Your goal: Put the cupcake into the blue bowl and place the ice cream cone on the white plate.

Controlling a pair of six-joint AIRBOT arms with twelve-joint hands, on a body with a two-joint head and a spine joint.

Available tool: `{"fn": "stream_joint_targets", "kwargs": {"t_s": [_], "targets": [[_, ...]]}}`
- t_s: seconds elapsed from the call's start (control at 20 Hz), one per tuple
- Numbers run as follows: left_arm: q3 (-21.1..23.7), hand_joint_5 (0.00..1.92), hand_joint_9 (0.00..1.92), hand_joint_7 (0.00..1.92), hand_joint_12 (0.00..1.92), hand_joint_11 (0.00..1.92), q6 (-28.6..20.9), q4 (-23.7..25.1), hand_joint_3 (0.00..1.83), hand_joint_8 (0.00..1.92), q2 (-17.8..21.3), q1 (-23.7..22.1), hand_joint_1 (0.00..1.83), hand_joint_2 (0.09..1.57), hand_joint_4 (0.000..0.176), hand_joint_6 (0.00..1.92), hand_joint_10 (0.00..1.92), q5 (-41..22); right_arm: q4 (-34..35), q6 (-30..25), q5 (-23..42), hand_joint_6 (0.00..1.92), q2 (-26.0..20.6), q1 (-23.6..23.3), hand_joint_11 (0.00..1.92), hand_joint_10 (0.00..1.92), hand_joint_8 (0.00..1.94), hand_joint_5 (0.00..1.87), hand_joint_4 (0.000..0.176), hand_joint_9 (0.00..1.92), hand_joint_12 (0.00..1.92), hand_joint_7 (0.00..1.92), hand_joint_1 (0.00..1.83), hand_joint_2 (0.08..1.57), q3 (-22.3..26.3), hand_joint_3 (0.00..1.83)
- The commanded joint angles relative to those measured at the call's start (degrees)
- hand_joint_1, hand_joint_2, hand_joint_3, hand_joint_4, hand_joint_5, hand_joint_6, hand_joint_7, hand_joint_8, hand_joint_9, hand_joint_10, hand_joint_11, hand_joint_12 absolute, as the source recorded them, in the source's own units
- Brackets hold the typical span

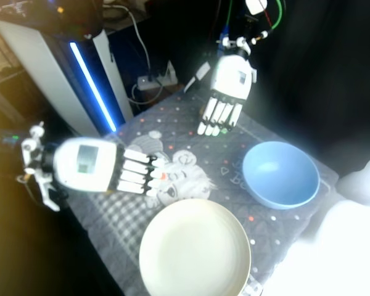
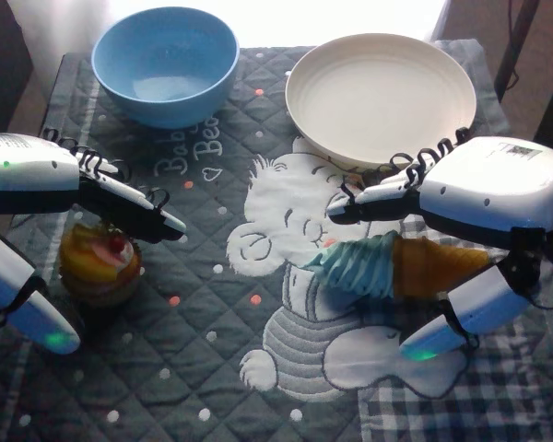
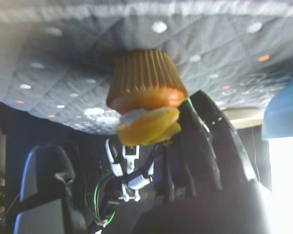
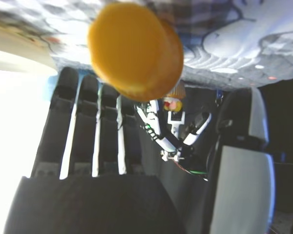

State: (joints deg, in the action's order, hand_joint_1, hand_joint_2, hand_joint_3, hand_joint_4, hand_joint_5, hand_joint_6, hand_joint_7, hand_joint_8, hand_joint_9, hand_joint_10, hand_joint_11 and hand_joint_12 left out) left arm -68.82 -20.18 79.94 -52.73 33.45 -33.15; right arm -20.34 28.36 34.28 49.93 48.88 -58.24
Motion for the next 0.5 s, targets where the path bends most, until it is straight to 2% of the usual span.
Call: {"fn": "stream_joint_targets", "kwargs": {"t_s": [0.0, 0.05, 0.1, 0.15, 0.2, 0.25, 0.3, 0.35, 0.4, 0.45], "targets": [[-0.34, 0.44, 0.64, 0.56, 1.08, 0.2, -0.26, -2.95, 0.01, 0.0, -0.32, -0.17, 0.85, 0.81, 0.0, 0.01, 0.01, -1.8, 1.53, -0.24, 6.05, 0.01, 0.13, -0.38, 0.62, 0.03, 0.02, 0.47, 0.0, 0.69, 0.26, 0.61, 0.87, 0.81, -0.38, 0.0], [-0.4, 0.48, 0.64, 0.57, 1.07, 0.21, 0.11, -3.44, 0.0, 0.0, -0.31, -0.16, 0.95, 0.83, 0.0, 0.01, 0.0, -1.86, 1.53, -0.23, 6.05, 0.02, 0.13, -0.38, 0.72, 0.04, 0.01, 0.53, 0.0, 0.89, 0.51, 0.76, 0.94, 0.86, -0.46, 0.0], [-0.39, 0.66, 0.68, 0.65, 1.01, 0.28, 0.57, -3.45, 0.0, 0.01, -0.31, -0.19, 1.15, 0.88, 0.0, 0.02, 0.01, -1.67, 1.53, -0.23, 6.05, 0.03, 0.13, -0.38, 0.74, 0.25, 0.06, 0.7, 0.0, 1.08, 1.1, 1.04, 1.06, 0.96, -0.52, 0.01], [-0.39, 0.81, 0.83, 0.79, 0.98, 0.46, 0.82, -3.37, 0.0, 0.03, -0.32, -0.17, 1.3, 0.9, 0.0, 0.02, 0.04, -1.41, 1.53, -0.23, 6.06, 0.02, 0.14, -0.38, 0.9, 0.72, 0.1, 0.86, 0.0, 1.14, 1.45, 1.22, 1.12, 1.02, -0.54, 0.0], [-0.35, 1.01, 1.03, 1.03, 0.98, 0.69, 0.85, -3.28, 0.01, 0.56, -0.32, -0.12, 1.38, 1.02, 0.0, 0.63, 0.8, -1.4, 1.54, -0.23, 6.07, 0.69, 0.14, -0.38, 1.11, 0.9, 0.15, 1.01, 0.0, 1.28, 1.48, 1.39, 1.16, 1.06, -0.57, 0.02], [-0.25, 1.0, 1.07, 1.03, 1.01, 0.84, 1.01, -3.29, 0.0, 0.77, -0.32, 0.06, 1.39, 1.06, 0.0, 0.75, 1.0, -1.3, 1.67, -0.23, 6.11, 0.89, 0.14, -0.38, 1.15, 0.94, 0.18, 1.0, 0.0, 1.32, 1.45, 1.45, 1.16, 1.1, -0.63, 0.01], [-0.21, 1.04, 1.11, 1.06, 1.03, 0.97, 1.26, -3.29, 0.0, 0.77, -0.33, 0.21, 1.4, 1.05, 0.0, 0.68, 1.02, -1.08, 1.78, -0.23, 6.15, 0.96, 0.14, -0.38, 1.11, 0.94, 0.16, 0.98, 0.0, 1.28, 1.45, 1.42, 1.16, 1.12, -0.69, 0.0], [-0.2, 1.09, 1.12, 1.07, 1.04, 1.02, 1.3, -3.3, 0.0, 0.76, -0.34, 0.36, 1.4, 1.05, 0.0, 0.57, 1.03, -1.02, 1.87, -0.23, 6.18, 1.0, 0.14, -0.38, 1.13, 0.92, 0.15, 0.96, 0.0, 1.29, 1.45, 1.41, 1.16, 1.12, -0.74, 0.0], [-0.2, 1.11, 1.13, 1.07, 1.04, 1.03, 1.32, -3.33, 0.0, 0.76, -0.34, 0.45, 1.4, 1.05, 0.0, 0.54, 1.03, -1.01, 1.95, -0.23, 6.31, 0.99, 0.14, -0.38, 1.11, 0.9, 0.13, 0.96, 0.0, 1.3, 1.44, 1.41, 1.16, 1.12, -0.79, 0.0], [-0.21, 1.11, 1.11, 1.08, 1.03, 0.95, 1.79, -3.76, 0.0, 0.72, -0.34, 0.46, 1.4, 1.04, 0.0, 0.61, 1.02, -0.85, 2.19, -0.23, 6.8, 0.84, 0.14, -0.38, 1.13, 0.84, 0.67, 0.97, 0.0, 1.32, 1.4, 1.25, 1.26, 1.08, -0.87, 0.0]]}}
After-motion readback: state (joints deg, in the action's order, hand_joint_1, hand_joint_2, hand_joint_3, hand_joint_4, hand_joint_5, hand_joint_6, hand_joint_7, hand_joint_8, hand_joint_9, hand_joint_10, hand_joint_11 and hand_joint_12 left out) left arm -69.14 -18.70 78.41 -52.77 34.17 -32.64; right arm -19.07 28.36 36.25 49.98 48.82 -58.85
